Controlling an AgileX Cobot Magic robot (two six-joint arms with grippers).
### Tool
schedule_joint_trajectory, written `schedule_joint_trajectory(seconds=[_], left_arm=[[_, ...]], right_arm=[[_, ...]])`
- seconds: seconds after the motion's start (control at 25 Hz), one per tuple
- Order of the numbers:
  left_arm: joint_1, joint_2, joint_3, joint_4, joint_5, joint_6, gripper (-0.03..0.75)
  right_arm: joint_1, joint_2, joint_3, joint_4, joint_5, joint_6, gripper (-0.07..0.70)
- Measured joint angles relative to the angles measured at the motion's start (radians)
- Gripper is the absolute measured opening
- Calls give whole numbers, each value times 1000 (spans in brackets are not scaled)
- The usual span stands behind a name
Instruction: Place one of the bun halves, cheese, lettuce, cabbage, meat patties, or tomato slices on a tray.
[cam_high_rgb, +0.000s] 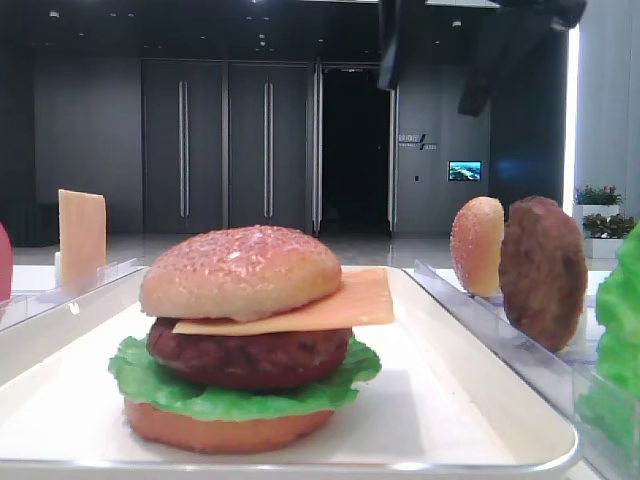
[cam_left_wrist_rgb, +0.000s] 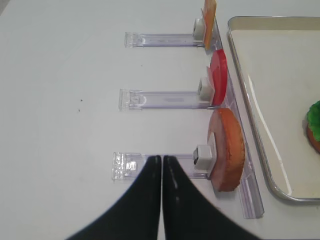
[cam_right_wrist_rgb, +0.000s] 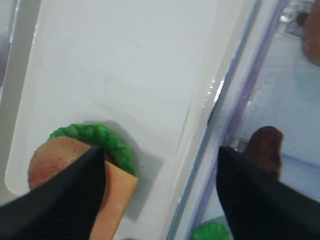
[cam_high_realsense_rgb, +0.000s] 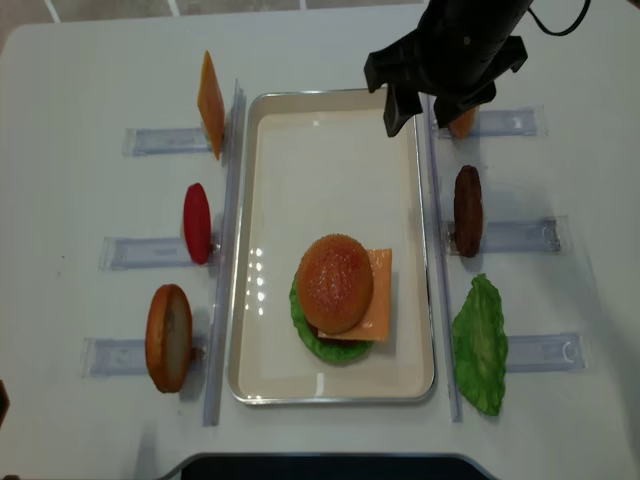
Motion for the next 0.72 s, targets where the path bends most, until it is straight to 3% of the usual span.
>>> schedule_joint_trajectory(seconds=[0.2,0.44,0.72], left_arm=[[0,0,0,0,0,0,-1],[0,0,0,0,0,0,-1],[0,0,0,0,0,0,-1]], right_arm=[[-123,0,0,-58,43,-11,482],[-294,0,-1,-95,45,-30,482],[-434,0,-1,-96,45,-66,482]])
